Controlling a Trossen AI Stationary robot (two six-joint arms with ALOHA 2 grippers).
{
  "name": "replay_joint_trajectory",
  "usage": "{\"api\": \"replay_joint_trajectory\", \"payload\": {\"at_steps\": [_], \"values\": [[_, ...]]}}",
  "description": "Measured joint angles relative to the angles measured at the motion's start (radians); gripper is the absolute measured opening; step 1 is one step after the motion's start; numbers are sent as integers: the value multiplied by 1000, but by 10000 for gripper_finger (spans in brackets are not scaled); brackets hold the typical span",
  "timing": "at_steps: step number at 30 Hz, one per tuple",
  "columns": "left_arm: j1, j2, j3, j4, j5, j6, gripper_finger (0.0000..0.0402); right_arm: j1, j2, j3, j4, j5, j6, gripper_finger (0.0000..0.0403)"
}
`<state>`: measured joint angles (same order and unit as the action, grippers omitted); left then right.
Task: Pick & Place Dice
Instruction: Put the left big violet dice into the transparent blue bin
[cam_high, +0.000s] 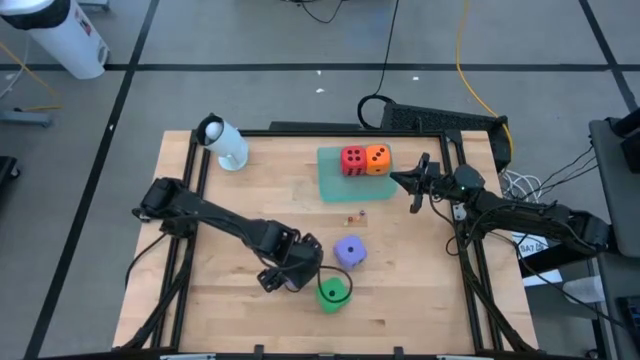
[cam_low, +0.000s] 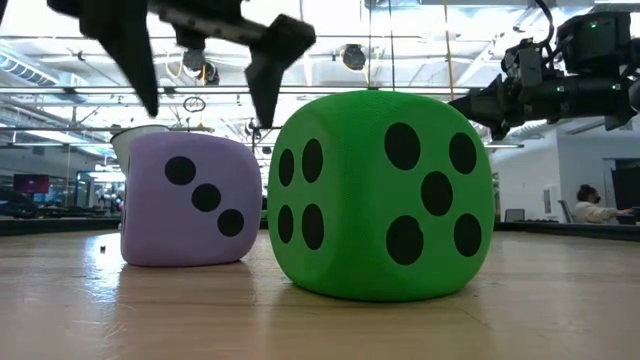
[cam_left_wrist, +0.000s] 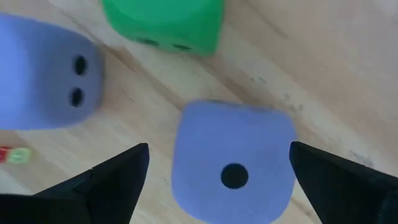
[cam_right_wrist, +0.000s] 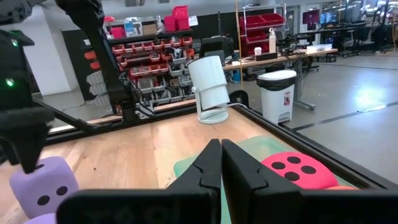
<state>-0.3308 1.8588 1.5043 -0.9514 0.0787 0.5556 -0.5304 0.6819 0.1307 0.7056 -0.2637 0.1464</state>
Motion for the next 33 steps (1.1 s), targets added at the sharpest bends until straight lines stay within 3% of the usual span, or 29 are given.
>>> {"api": "replay_joint_trajectory", "payload": {"at_steps": [15,33], "values": [[10,52,3,-42,67,62,400,1,1,1,-7,0,-1,4],[-31,54,52,-49,-40,74,400,1,1,1,-7,0,-1,4]]}}
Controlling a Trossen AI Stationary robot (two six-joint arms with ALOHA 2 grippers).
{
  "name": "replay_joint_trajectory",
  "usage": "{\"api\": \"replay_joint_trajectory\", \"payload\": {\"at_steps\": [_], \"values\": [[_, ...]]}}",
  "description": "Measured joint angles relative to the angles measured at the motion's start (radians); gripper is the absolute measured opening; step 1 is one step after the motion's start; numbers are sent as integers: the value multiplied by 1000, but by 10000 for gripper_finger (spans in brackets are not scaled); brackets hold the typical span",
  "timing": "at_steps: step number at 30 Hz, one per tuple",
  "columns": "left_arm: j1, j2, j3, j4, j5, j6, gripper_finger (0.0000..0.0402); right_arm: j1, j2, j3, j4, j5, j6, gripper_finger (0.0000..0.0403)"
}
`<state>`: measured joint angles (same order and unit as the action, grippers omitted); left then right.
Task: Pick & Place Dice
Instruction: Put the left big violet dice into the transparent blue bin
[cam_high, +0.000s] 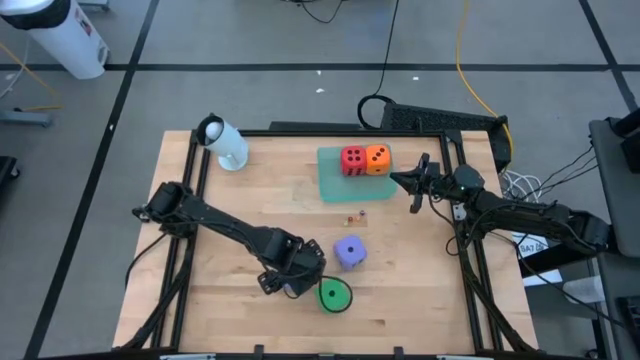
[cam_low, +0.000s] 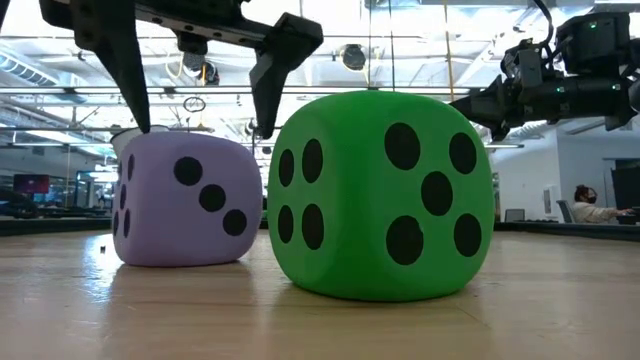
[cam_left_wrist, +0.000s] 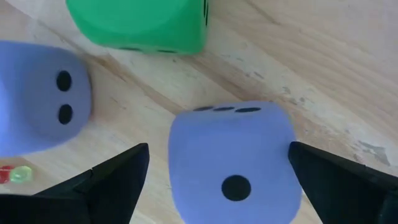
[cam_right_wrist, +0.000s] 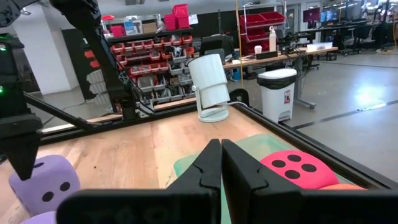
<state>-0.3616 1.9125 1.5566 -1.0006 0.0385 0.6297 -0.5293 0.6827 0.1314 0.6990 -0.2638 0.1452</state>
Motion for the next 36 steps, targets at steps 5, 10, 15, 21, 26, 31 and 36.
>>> {"api": "replay_joint_trajectory", "payload": {"at_steps": [5,10,15,21,26,31,36], "values": [[-13,0,5,-24,-17,-14,399,0,0,0,0,0,0,4],[-20,0,5,-34,-6,-59,399,0,0,0,0,0,0,4],[-6,0,-6,-65,8,-86,399,0,0,0,0,0,2,4],[15,0,-8,-37,6,-69,399,0,0,0,0,0,11,4],[27,0,-8,-40,9,-95,399,0,0,0,0,-1,11,4],[51,0,-8,-43,59,-140,400,0,0,0,0,-1,10,4],[67,-1,-15,-41,111,-143,399,0,0,0,0,0,11,4]]}}
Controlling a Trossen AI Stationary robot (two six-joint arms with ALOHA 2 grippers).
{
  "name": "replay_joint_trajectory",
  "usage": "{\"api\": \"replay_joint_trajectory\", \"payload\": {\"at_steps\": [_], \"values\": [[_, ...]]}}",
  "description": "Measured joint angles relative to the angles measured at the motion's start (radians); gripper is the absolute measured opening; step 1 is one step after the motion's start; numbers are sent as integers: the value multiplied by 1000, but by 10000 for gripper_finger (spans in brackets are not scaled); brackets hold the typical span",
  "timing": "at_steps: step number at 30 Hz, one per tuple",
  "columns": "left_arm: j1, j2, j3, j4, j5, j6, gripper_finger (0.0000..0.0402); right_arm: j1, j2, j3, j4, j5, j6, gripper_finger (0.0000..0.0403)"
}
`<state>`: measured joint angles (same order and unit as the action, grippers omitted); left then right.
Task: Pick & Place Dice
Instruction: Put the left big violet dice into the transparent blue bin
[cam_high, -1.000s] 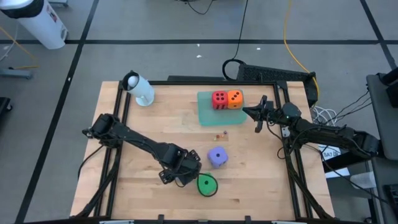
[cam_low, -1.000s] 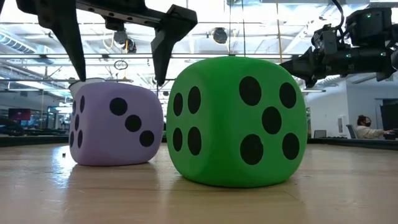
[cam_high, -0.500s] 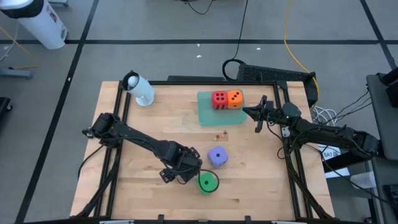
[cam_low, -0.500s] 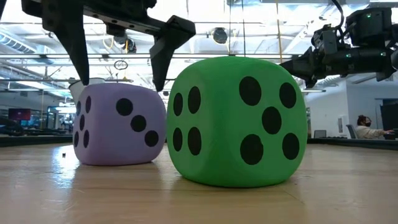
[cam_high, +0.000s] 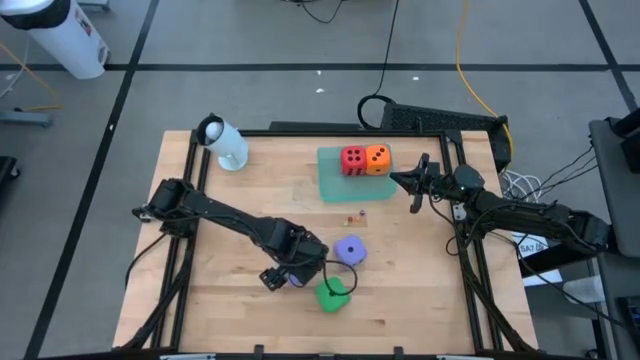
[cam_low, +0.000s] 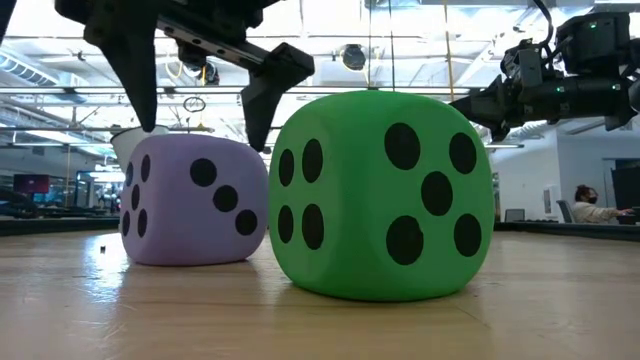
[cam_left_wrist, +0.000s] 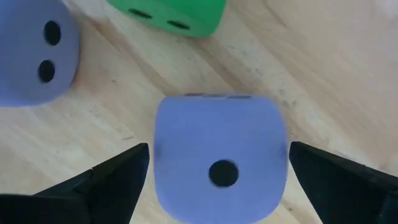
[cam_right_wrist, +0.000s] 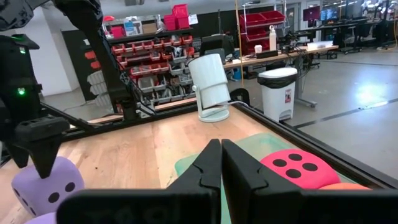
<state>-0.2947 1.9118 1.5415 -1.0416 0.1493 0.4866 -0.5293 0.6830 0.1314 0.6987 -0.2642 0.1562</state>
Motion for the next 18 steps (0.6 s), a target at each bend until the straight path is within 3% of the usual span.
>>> {"api": "replay_joint_trajectory", "payload": {"at_steps": [18], "values": [[-2,-4,-76,33,-19,6,399,0,0,0,0,0,-3,4]]}}
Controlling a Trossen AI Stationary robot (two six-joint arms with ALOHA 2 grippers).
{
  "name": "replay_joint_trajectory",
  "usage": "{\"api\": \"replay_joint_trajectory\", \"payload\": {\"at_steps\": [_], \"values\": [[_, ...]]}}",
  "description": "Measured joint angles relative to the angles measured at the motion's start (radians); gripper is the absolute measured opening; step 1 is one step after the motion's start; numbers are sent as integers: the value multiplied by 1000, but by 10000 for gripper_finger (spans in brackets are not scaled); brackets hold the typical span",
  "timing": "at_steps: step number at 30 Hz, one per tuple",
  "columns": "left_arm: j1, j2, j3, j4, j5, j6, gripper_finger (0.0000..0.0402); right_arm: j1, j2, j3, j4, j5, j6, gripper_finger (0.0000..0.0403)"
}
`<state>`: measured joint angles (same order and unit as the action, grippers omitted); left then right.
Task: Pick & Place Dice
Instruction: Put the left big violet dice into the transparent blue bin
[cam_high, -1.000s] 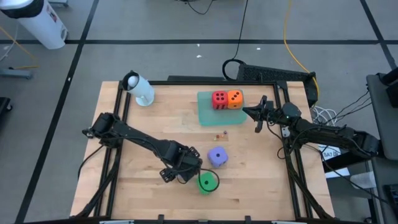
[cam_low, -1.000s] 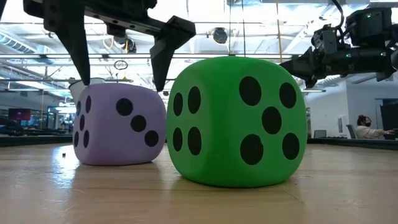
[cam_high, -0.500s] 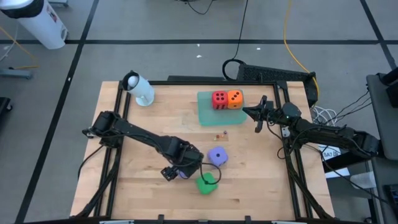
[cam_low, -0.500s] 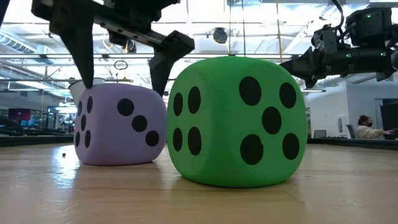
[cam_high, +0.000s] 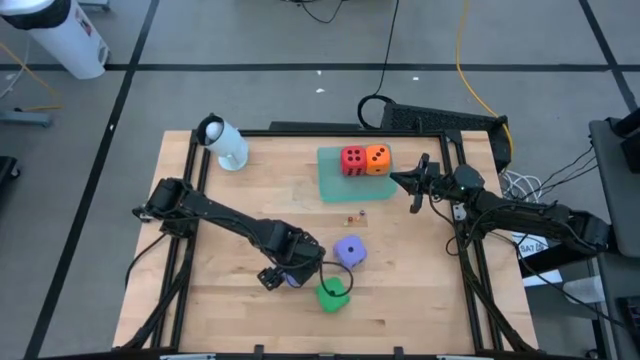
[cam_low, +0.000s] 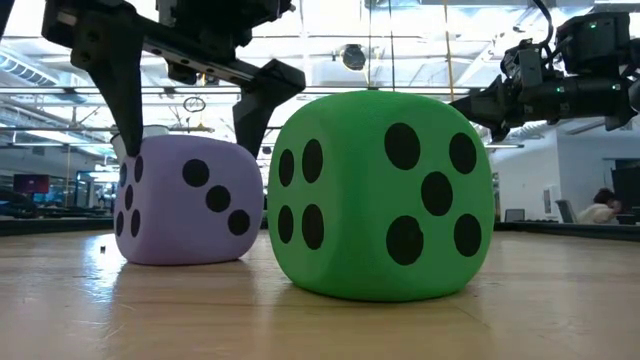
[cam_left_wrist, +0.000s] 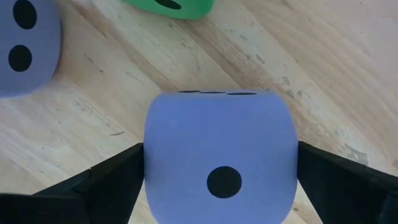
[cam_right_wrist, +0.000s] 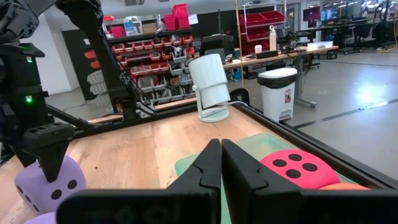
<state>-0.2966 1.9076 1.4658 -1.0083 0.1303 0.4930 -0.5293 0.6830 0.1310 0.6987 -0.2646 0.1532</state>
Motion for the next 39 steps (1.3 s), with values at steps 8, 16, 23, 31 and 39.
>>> {"api": "replay_joint_trajectory", "payload": {"at_steps": [8,16,23,31,39], "values": [[3,-2,-79,86,1,-18,399,0,0,0,0,0,0,4],[3,1,-88,95,-8,-35,400,0,0,0,0,0,0,4],[6,2,-93,125,-17,-33,399,0,0,0,0,0,0,4],[8,-1,-129,179,-11,-47,390,0,0,0,0,0,0,4],[39,-67,-138,209,-46,-93,360,0,0,0,0,0,0,4]]}}
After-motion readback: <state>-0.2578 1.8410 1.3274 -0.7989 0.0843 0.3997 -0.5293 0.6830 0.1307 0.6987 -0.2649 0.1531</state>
